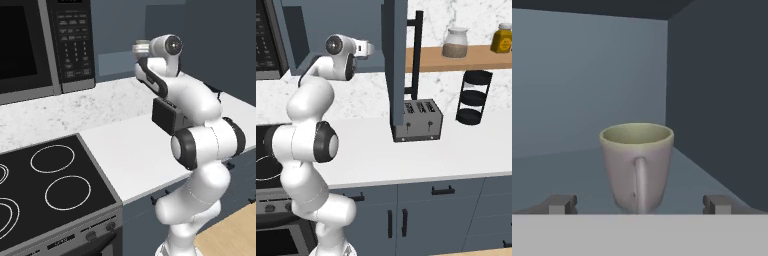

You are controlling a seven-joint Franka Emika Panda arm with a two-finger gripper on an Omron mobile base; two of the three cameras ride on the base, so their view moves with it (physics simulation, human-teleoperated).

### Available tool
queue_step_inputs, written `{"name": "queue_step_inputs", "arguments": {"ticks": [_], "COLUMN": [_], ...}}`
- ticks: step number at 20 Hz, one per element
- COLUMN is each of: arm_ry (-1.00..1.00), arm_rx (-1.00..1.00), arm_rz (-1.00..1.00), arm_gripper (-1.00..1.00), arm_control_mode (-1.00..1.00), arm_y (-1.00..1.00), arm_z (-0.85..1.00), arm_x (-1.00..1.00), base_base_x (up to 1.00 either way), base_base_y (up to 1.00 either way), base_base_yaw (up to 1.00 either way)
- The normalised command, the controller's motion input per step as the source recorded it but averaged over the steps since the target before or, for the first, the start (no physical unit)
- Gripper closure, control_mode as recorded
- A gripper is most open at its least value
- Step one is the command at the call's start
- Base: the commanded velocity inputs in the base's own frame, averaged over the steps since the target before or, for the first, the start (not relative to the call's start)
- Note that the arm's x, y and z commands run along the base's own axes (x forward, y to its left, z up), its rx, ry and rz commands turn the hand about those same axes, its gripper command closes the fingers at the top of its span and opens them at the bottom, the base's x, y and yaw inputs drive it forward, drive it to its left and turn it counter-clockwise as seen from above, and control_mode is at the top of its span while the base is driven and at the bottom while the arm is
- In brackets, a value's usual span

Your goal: Gather all objects into one cabinet and sort the glasses and bowls to opposite sides.

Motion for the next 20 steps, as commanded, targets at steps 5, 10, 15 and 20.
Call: {"name": "queue_step_inputs", "arguments": {"ticks": [5,10,15,20], "arm_ry": [0.00,0.00,0.00,0.00], "arm_rx": [0.00,0.00,0.00,0.00], "arm_rz": [0.00,0.00,0.00,0.00], "arm_gripper": [-1.00,-1.00,-1.00,-1.00], "arm_control_mode": [-1.00,-1.00,-1.00,-1.00], "arm_y": [0.00,0.00,0.00,0.00], "arm_z": [-0.05,-0.22,-0.10,0.00], "arm_x": [0.37,0.08,0.03,0.13], "base_base_x": [0.00,0.00,0.00,0.00], "base_base_y": [0.00,0.00,0.00,0.00], "base_base_yaw": [0.00,0.00,0.00,0.00]}}
